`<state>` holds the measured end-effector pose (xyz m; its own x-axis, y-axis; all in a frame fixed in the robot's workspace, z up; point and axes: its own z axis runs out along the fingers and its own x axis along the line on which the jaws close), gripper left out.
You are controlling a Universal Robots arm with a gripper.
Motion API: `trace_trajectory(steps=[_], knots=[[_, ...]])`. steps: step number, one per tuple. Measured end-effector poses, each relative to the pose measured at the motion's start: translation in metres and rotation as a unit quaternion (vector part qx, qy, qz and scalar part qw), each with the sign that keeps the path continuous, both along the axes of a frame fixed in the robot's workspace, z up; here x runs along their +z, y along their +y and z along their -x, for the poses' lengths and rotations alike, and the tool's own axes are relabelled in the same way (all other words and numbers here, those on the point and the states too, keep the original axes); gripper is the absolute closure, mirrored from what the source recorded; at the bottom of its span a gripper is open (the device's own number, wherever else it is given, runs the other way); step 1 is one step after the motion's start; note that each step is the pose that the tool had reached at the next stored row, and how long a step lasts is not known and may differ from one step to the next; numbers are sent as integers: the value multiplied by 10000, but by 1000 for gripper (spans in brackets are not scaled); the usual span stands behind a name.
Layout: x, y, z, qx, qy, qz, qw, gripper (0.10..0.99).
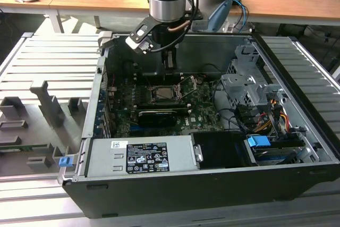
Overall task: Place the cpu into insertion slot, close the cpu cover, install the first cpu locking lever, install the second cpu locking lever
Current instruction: 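Close the cpu cover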
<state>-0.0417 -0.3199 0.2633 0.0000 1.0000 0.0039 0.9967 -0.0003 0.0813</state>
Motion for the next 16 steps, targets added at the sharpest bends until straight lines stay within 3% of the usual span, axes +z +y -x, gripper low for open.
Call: trace_trajectory(steps=[16], knots=[[23,0,-1,0,0,0,10000,980]])
